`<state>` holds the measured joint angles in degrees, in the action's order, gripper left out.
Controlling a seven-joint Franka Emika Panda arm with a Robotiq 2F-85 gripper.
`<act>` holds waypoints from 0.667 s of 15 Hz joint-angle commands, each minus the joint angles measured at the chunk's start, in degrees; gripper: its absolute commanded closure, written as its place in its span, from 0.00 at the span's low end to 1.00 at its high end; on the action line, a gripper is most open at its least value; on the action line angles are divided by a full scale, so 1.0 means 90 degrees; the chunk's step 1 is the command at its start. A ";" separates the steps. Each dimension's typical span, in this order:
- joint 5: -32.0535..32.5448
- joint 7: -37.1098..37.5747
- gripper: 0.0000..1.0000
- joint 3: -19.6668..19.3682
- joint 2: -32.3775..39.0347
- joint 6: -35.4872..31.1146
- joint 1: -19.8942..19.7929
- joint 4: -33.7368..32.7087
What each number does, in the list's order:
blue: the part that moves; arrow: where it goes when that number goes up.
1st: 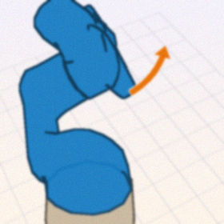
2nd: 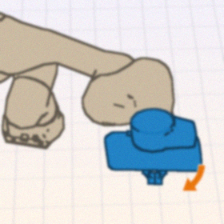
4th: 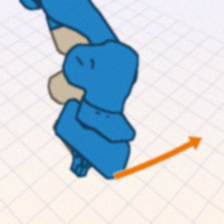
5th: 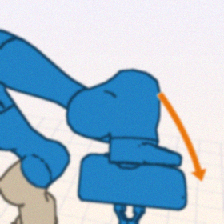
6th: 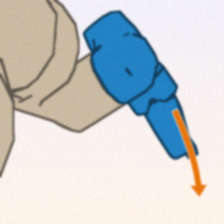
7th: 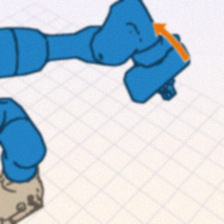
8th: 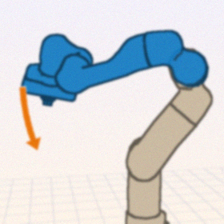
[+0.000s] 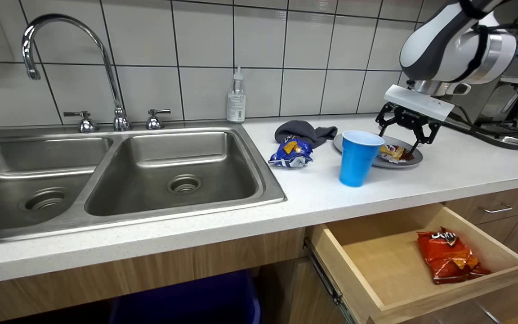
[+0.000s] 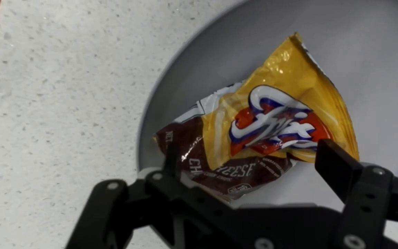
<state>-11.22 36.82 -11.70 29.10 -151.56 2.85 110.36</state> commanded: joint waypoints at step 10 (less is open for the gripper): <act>-0.0018 0.0102 0.34 0.0088 0.0243 0.0289 -0.0171 -0.0314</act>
<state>-11.22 36.89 -11.69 30.61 -150.98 2.23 109.80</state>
